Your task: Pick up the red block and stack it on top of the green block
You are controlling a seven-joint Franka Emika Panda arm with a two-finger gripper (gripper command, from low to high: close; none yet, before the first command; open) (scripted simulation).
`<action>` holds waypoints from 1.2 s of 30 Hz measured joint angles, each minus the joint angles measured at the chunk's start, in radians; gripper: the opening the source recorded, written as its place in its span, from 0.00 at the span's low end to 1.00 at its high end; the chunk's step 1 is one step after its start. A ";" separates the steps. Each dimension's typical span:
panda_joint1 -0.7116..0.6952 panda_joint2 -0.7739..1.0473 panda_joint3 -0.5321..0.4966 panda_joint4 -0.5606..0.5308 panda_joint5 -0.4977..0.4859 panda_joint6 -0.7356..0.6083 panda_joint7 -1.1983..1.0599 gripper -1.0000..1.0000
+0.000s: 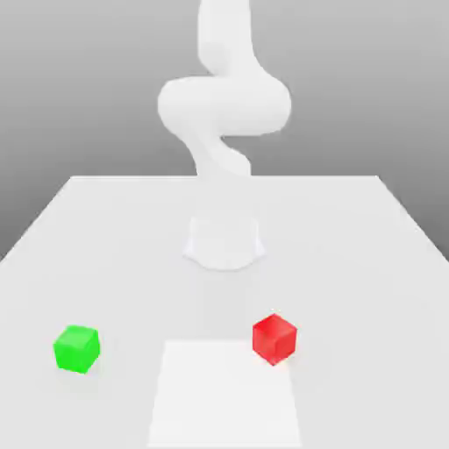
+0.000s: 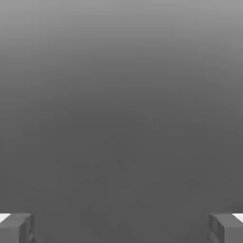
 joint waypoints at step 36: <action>0.214 0.757 0.003 -0.548 0.001 0.581 -0.420 0.00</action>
